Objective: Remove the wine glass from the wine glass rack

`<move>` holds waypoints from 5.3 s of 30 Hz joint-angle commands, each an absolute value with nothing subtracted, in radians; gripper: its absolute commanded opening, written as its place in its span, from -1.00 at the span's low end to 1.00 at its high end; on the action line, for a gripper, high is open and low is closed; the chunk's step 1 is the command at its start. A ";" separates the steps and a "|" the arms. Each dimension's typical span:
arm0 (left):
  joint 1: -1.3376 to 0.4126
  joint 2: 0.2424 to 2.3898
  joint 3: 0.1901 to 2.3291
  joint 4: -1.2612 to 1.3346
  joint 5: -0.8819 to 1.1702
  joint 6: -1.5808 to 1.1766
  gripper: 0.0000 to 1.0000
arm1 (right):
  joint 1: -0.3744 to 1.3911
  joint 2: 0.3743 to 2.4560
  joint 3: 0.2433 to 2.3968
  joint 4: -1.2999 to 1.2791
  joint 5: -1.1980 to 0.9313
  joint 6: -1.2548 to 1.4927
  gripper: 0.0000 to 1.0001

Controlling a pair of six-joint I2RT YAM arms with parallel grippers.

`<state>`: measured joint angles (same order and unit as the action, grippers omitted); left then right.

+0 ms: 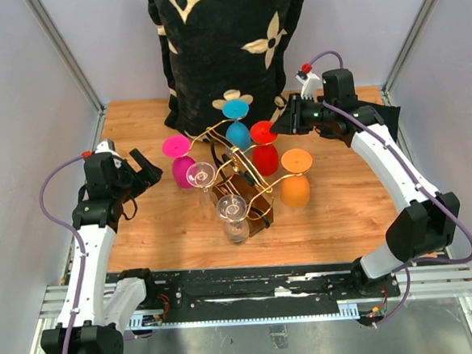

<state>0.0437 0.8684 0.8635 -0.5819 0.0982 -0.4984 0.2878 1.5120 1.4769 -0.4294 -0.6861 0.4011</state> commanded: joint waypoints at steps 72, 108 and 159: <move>0.046 0.818 0.837 -0.565 0.185 -0.466 0.90 | 0.159 1.804 1.403 -0.967 0.907 0.319 -0.99; 0.047 0.821 0.835 -0.569 0.197 -0.460 0.93 | 0.031 2.499 1.840 -0.999 1.106 0.219 -0.12; 0.046 0.813 0.893 -0.629 0.161 -0.434 0.92 | 0.101 1.175 1.319 -0.641 -0.645 0.540 0.31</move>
